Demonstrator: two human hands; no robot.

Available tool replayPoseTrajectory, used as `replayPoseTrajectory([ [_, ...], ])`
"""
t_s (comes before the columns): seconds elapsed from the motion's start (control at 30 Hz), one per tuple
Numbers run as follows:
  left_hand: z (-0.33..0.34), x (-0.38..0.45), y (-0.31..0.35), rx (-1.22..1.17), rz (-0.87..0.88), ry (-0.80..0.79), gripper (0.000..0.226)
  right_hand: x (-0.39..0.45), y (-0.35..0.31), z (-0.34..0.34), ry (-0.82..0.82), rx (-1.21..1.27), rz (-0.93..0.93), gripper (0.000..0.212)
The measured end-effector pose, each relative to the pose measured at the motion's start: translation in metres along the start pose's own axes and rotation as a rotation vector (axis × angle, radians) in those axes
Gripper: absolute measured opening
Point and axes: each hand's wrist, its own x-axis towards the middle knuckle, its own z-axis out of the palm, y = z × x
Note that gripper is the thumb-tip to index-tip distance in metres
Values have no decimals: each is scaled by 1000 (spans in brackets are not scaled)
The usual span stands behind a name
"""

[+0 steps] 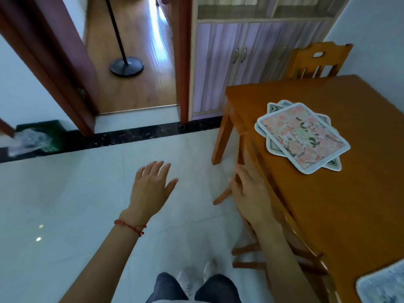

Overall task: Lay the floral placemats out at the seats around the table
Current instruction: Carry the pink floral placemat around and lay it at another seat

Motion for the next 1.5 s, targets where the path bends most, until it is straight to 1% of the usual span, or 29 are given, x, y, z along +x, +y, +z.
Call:
replayPoseTrajectory([
  [0.07, 1, -3, -20, 10, -56, 5, 50, 14, -15, 5, -53, -8, -38, 45],
  [0.13, 1, -4, -37, 23, -104, -1, 54, 30, -26, 15, -55, -42, -89, 41],
  [0.2, 2, -1, -52, 35, -148, 7, 53, 48, -34, 28, -79, -20, -108, 42],
  [0.3, 7, 11, -72, 45, -186, 33, 49, 76, -41, 51, -117, -7, -151, 53],
  [0.43, 7, 46, -90, 70, -218, 38, 55, 124, -47, 72, -120, 47, -187, 71],
  [0.47, 7, 58, -95, 75, -228, 35, 54, 137, -47, 76, -115, 53, -201, 71],
  [0.57, 7, 94, -108, 74, -259, 33, 49, 179, -49, 82, -178, 44, -193, 50],
  [0.6, 7, 106, -111, 80, -267, 35, 49, 192, -49, 84, -180, 49, -198, 52],
  [0.7, 5, 141, -121, 88, -278, 19, 54, 231, -51, 91, -132, 118, -206, 79],
  [0.8, 4, 176, -131, 70, -282, 12, 56, 268, -54, 95, -120, 135, -192, 83],
  [0.97, 4, 232, -150, 54, -263, 8, 50, 319, -61, 105, -115, 118, -186, 85],
  [1.1, 5, 285, -175, 56, -209, -31, 55, 364, -68, 119, -96, 103, -133, 81],
  [1.17, 4, 315, -190, 59, -181, -49, 57, 390, -75, 126, -61, 90, -96, 83],
  [1.23, 2, 346, -206, 69, -146, -70, 57, 415, -83, 131, -60, 76, -62, 85],
  [1.4, -5, 418, -237, 59, -40, -83, 65, 467, -97, 138, -24, 70, 23, 74],
  [1.5, -7, 460, -244, 63, 39, -97, 70, 489, -96, 141, -40, 73, 90, 65],
])
